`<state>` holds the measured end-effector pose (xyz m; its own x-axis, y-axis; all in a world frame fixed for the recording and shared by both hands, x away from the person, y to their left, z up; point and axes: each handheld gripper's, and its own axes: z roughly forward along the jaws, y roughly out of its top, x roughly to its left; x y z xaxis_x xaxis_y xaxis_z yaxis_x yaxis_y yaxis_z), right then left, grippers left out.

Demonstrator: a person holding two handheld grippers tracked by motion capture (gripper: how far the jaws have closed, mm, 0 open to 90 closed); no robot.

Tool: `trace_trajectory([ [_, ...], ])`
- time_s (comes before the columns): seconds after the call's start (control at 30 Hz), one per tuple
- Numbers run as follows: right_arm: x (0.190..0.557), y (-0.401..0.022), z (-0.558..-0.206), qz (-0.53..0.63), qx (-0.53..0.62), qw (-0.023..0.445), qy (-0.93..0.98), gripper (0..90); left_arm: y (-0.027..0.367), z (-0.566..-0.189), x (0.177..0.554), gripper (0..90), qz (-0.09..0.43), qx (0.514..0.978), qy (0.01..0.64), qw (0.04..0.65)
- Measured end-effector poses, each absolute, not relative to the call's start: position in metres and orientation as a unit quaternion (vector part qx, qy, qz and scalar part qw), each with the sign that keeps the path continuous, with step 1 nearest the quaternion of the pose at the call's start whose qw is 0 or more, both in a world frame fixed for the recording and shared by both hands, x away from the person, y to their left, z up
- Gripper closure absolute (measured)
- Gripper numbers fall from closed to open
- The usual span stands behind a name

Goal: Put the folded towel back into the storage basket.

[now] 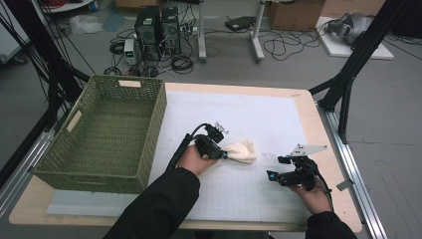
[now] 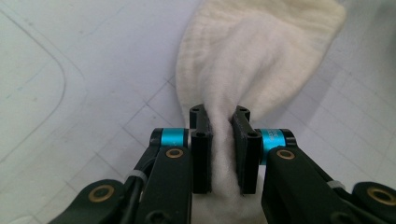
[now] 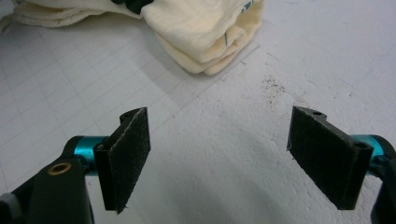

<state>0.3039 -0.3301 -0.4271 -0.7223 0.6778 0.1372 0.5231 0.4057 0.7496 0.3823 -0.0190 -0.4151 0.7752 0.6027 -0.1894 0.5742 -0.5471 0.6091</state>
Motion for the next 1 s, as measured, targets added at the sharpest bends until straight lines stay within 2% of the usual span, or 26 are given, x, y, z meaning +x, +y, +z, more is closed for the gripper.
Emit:
trace_trajectory([
  [0.53,0.305,-0.330,-0.426,0.412,0.358,0.103,0.832,20.0,0.021,-0.384,0.392,79.6,0.030,0.820,0.415,0.392],
  [1.0,0.306,-0.328,-0.424,0.414,0.355,0.107,0.832,20.0,0.063,-0.361,0.394,79.6,-0.006,0.742,0.491,0.456],
])
